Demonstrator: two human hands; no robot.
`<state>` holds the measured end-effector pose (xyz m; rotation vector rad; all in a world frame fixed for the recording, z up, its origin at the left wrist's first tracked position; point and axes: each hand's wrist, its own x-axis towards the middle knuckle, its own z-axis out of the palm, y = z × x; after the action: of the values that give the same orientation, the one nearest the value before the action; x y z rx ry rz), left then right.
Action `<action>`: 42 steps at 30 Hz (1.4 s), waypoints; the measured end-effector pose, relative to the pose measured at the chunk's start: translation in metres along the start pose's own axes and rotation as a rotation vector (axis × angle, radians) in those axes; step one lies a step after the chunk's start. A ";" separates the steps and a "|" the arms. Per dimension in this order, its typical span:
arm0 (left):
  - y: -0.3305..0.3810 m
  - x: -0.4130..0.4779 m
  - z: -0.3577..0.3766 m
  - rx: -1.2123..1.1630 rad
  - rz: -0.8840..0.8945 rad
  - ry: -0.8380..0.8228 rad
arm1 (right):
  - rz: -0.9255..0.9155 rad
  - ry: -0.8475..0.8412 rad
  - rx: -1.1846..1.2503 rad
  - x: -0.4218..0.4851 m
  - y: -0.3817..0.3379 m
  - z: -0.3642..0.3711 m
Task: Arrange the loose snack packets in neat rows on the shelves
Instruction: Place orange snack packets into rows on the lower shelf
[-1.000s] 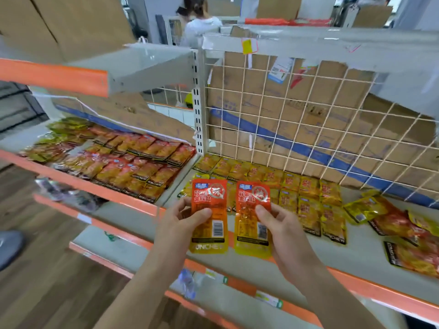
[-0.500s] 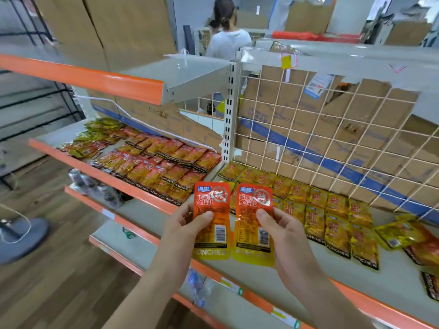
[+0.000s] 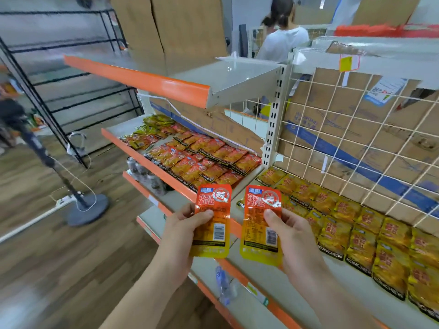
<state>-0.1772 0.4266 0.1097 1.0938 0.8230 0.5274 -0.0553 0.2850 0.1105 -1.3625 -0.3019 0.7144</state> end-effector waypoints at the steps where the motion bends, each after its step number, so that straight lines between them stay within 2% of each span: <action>1: 0.003 0.000 -0.006 -0.007 0.005 0.013 | 0.004 -0.023 -0.003 0.002 0.000 0.006; 7: 0.020 0.008 -0.039 -0.034 0.030 0.081 | 0.007 -0.092 -0.025 0.021 -0.002 0.047; 16: 0.054 0.056 -0.120 -0.108 0.020 0.059 | 0.063 -0.019 0.013 0.060 0.017 0.139; 19: 0.073 0.079 -0.154 -0.122 0.030 0.052 | 0.028 0.059 0.028 0.075 0.022 0.178; 22: 0.090 0.101 -0.184 -0.128 0.042 0.046 | -0.016 0.006 0.031 0.091 0.025 0.215; 26: 0.107 0.124 -0.226 -0.127 0.033 0.033 | -0.055 0.046 0.056 0.107 0.031 0.253; 30: 0.117 0.141 -0.262 -0.124 0.012 0.002 | -0.051 0.008 0.109 0.118 0.040 0.287; 42: 0.123 0.188 -0.295 -0.108 -0.018 0.018 | 0.026 -0.007 0.118 0.158 0.055 0.339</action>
<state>-0.2975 0.7776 0.0984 0.9833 0.8101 0.5610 -0.1507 0.6508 0.0974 -1.2540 -0.2445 0.7478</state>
